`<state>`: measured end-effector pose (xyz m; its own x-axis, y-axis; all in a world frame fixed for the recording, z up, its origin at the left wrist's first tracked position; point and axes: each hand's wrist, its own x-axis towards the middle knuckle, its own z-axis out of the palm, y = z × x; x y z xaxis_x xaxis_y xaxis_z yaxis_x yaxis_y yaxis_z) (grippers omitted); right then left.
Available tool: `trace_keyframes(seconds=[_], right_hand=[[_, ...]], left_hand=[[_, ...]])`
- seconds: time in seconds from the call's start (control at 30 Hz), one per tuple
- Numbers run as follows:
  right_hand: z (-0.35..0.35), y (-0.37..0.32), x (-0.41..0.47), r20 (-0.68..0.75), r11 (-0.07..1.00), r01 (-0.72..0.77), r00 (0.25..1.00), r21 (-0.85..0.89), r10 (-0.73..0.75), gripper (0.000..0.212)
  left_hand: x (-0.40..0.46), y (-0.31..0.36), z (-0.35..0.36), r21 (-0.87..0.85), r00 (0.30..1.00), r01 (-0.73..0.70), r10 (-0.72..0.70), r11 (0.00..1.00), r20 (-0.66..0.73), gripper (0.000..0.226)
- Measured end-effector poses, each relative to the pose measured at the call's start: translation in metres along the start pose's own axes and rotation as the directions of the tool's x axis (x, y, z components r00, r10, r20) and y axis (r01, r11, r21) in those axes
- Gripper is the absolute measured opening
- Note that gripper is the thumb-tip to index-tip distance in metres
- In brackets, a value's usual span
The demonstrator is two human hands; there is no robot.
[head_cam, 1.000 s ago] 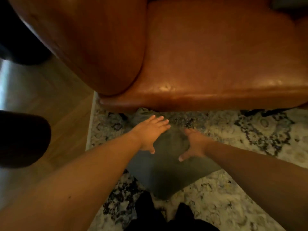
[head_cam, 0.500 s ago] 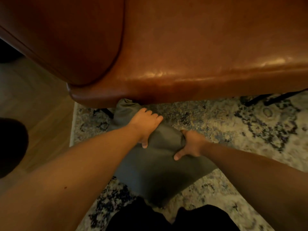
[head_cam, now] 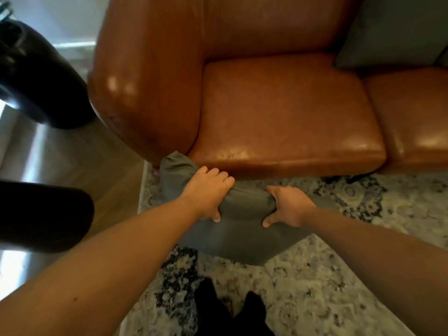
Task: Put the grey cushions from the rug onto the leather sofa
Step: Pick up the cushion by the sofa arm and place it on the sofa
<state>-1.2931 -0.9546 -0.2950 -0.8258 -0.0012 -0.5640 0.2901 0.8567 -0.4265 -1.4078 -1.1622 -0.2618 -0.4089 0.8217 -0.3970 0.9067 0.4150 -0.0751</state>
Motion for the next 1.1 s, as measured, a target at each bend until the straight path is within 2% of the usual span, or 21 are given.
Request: trace_keyframes(seconds=[0.1,0.33,0.6,0.83,1.1], right_hand=[[-0.067,-0.015,-0.036,-0.066,0.998,0.037,0.997,-0.044,-0.04,0.076],[-0.207,-0.039,-0.105,-0.264,0.987,0.062,0.959,-0.147,-0.099,0.078],[-0.308,-0.049,-0.112,-0.448,0.945,0.082,0.865,-0.318,-0.226,0.095],[-0.388,-0.049,-0.047,-0.453,0.913,0.064,0.853,-0.403,-0.26,0.097],[-0.453,-0.028,0.05,-0.402,0.915,0.06,0.885,-0.399,-0.233,0.093]], left_hand=[[-0.011,-0.002,-0.07,0.001,0.996,0.024,-0.024,1.0,-0.081,0.089],[-0.02,-0.009,-0.219,0.066,0.957,0.069,-0.047,0.995,-0.286,0.093],[-0.001,-0.038,-0.298,0.081,0.867,0.16,-0.101,0.984,-0.489,0.099],[0.056,-0.101,-0.337,0.056,0.846,0.201,-0.145,0.978,-0.514,0.098],[0.146,-0.164,-0.351,-0.013,0.882,0.201,-0.186,0.98,-0.433,0.094]])
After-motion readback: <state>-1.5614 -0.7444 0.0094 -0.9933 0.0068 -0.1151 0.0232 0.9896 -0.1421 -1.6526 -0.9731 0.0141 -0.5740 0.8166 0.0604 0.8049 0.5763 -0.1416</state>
